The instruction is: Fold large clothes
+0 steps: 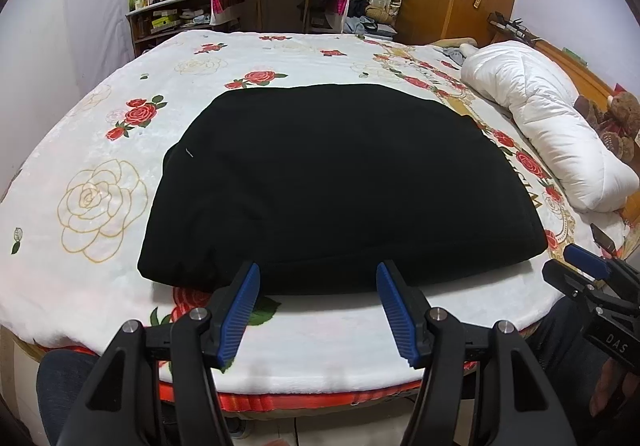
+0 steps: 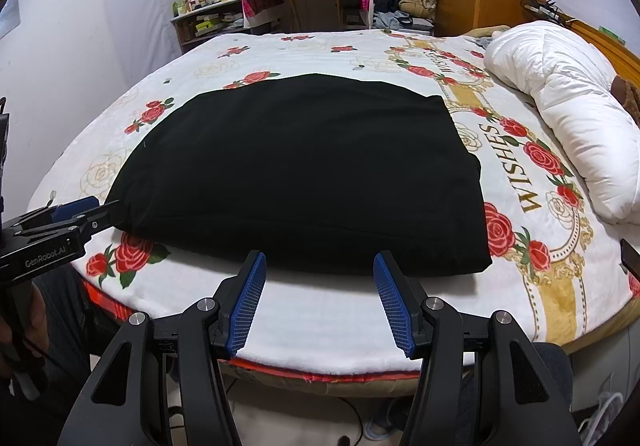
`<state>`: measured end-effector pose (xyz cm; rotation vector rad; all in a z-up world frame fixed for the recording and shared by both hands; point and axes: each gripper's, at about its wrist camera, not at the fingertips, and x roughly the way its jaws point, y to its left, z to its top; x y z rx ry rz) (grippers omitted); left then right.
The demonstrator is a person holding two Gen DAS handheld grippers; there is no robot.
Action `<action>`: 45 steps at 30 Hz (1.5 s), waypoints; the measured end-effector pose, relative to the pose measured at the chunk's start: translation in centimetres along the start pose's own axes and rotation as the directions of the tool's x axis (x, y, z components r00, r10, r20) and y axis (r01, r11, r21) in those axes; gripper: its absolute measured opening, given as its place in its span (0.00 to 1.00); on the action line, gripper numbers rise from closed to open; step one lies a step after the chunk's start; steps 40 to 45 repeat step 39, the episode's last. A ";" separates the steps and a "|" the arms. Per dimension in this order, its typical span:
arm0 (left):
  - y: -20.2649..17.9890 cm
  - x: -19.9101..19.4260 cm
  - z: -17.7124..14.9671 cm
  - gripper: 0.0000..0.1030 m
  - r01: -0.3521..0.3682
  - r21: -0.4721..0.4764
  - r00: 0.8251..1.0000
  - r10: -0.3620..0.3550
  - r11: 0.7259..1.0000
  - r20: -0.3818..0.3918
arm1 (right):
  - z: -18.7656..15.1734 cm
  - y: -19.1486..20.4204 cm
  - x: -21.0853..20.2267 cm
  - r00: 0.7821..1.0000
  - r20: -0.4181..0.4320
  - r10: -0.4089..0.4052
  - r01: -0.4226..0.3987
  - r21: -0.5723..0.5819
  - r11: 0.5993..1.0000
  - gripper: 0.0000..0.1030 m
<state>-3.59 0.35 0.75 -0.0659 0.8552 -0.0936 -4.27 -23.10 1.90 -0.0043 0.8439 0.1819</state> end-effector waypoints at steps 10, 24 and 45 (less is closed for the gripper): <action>-0.1 0.0 0.0 0.61 0.003 -0.005 1.000 -0.003 1.000 -0.004 | 0.0 -0.1 -0.1 1.000 0.002 -0.003 0.003 0.000 1.000 0.55; -1.5 -0.6 0.1 0.61 -0.020 0.049 1.000 0.019 0.999 0.022 | 0.0 0.0 -0.2 1.000 0.003 -0.007 0.007 -0.003 1.000 0.55; -1.5 0.0 -0.1 0.62 -0.023 0.062 1.000 0.022 0.998 0.013 | 0.1 -0.3 -0.3 1.000 -0.004 -0.019 0.019 0.004 1.000 0.55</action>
